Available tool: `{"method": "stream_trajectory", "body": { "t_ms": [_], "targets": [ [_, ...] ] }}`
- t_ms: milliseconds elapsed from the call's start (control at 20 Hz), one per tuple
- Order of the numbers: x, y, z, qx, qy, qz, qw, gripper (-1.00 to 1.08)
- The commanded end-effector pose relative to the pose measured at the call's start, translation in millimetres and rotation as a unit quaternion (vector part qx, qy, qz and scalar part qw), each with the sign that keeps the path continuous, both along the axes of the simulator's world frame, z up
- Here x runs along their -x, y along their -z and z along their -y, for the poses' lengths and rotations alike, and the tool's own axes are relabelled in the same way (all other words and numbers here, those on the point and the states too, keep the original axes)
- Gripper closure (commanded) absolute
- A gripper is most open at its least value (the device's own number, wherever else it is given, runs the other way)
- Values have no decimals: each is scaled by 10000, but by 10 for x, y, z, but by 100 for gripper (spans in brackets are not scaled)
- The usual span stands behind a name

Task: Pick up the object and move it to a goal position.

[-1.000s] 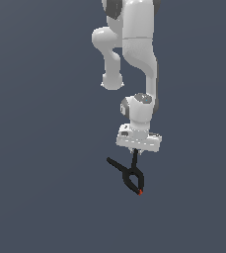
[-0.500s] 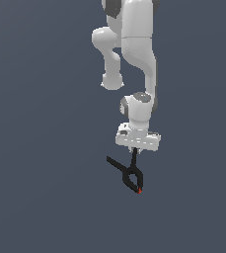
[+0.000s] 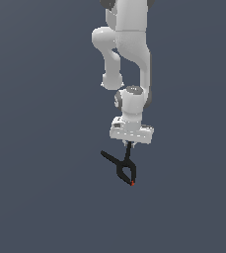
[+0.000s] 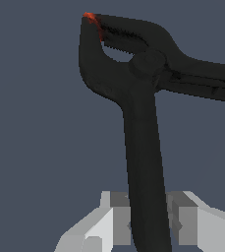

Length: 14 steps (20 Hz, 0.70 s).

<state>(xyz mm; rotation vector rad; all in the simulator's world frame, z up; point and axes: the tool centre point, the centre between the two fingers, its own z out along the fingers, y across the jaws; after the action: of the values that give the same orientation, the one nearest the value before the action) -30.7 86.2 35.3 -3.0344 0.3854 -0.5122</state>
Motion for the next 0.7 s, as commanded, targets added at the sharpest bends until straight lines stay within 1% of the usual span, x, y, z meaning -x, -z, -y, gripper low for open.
{"method": "stream_trajectory", "body": {
  "t_ms": [0,350,650],
  "targets": [
    [123,-51,114,-1,2,8,10000,108],
    [544,-202,492,0,0,12,10000,108],
    [812,-302,746,3,0,15,10000,108]
  ]
}}
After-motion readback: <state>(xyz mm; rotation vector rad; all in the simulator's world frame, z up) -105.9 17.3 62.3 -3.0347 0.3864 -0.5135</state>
